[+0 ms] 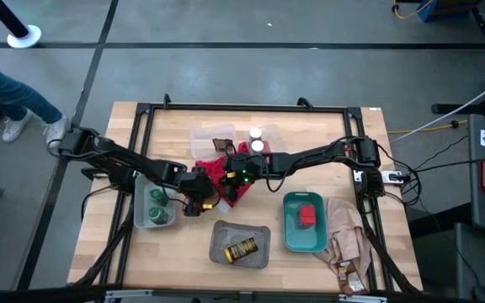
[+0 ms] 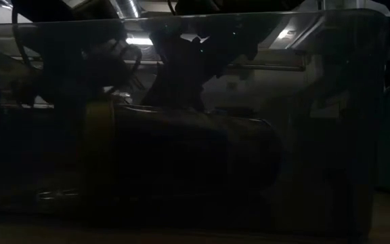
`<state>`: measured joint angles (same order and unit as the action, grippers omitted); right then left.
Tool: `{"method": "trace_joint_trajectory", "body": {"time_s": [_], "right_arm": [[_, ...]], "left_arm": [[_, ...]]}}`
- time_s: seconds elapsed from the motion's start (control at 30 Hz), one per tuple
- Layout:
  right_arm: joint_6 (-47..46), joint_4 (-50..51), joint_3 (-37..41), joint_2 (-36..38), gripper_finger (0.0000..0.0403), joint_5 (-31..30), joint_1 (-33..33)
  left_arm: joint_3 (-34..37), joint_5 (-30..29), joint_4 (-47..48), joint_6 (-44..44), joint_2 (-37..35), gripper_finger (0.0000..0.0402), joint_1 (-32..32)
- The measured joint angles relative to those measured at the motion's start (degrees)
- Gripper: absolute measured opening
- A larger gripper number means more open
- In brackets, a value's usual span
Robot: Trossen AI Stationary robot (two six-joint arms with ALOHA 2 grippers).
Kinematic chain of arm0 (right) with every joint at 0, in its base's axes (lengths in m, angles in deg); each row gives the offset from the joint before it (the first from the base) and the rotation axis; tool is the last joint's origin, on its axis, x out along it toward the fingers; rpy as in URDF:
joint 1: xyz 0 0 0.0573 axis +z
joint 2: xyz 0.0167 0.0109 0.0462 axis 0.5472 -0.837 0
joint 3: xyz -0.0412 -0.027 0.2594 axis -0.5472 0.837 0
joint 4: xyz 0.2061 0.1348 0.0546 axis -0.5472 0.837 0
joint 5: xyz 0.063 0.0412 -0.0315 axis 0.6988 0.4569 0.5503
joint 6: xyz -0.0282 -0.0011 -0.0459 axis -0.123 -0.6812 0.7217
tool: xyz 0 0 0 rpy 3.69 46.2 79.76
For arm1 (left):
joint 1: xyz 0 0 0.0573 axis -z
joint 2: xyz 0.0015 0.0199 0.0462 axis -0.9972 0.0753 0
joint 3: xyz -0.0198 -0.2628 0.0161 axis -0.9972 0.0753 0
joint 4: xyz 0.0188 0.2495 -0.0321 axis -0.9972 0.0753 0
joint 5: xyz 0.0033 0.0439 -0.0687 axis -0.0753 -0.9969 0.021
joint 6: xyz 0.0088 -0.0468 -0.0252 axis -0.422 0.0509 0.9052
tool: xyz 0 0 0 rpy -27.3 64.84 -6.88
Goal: Sort spices by type
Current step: Put the red seasoning can into the green bin
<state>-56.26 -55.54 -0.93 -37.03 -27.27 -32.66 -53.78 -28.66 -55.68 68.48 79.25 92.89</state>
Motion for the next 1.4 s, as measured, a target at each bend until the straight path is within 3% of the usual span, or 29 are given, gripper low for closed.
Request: {"method": "trace_joint_trajectory", "body": {"time_s": [0.47,0.9,1.13,1.4], "right_arm": [[-0.02,0.58,0.22,-0.26,0.0048,-0.20,-0.07],[-0.01,0.03,0.22,-0.26,0.0048,-0.28,-0.07],[0.00,-0.05,0.20,-0.25,0.0048,-0.31,-0.09],[0.00,-0.29,0.17,-0.24,0.0048,-0.31,-0.09]], "left_arm": [[-0.02,0.33,1.41,0.04,-8.89,0.0005,2.59],[0.09,-0.25,4.81,3.10,-9.66,0.0005,2.55],[0.11,-8.37,7.40,5.07,-8.78,0.0005,2.46],[0.11,-9.33,6.11,5.22,-5.16,0.0005,2.46]]}}
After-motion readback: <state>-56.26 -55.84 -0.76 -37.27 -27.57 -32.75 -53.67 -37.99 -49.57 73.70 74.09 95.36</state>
